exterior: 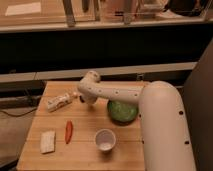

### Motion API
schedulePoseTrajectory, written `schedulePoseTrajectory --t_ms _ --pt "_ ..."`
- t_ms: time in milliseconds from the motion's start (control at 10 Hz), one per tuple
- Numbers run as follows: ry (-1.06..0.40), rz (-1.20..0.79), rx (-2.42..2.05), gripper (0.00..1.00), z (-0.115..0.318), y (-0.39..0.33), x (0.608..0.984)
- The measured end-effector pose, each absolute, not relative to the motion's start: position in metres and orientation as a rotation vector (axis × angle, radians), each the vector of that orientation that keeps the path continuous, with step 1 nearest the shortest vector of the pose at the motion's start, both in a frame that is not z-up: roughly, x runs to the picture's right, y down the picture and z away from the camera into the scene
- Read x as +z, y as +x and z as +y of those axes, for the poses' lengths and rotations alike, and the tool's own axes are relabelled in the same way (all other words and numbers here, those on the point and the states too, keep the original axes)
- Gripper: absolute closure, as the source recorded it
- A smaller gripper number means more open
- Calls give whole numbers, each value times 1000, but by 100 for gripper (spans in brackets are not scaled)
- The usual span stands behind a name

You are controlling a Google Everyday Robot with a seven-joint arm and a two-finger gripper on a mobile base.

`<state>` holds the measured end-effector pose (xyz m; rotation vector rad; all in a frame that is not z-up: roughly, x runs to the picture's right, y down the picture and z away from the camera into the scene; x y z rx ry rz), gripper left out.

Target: Push the eraser across the table

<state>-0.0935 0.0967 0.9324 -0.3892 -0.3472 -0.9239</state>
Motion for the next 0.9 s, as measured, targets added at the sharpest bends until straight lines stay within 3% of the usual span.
schedulePoseTrajectory --t_ms 900 --pt "-342 -498 -749 99 94 -70 931"
